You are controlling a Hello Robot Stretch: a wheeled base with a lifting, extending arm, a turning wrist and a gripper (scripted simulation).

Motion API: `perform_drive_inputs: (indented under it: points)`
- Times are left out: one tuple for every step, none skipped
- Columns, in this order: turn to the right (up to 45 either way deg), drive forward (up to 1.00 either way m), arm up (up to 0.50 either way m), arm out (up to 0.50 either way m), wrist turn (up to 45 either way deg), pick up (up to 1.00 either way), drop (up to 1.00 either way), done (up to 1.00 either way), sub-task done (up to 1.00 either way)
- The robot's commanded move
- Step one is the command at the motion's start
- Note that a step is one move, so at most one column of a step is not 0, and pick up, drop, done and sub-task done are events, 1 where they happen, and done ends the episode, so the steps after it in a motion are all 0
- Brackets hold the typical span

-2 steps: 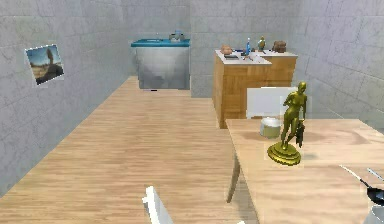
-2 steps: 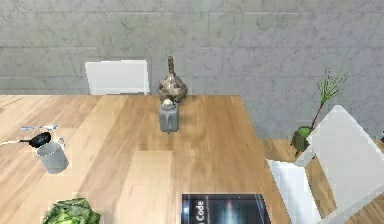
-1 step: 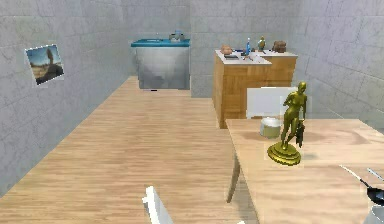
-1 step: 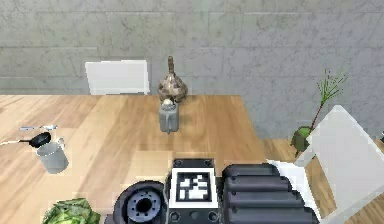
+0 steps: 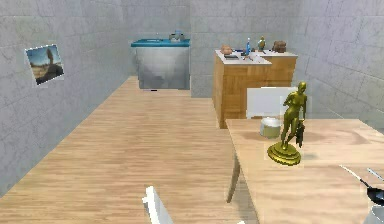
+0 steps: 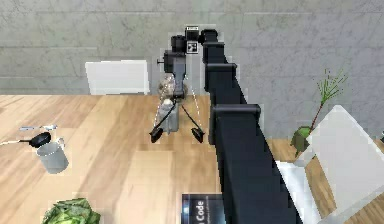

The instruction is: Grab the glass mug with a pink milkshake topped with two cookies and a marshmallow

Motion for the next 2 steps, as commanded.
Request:
perform_drive_inputs:
  points:
    - [0.0,0.0,0.0,0.0,45.0,0.0,0.0,0.0,0.0]
    - [0.0,0.0,0.0,0.0,45.0,0.0,0.0,0.0,0.0]
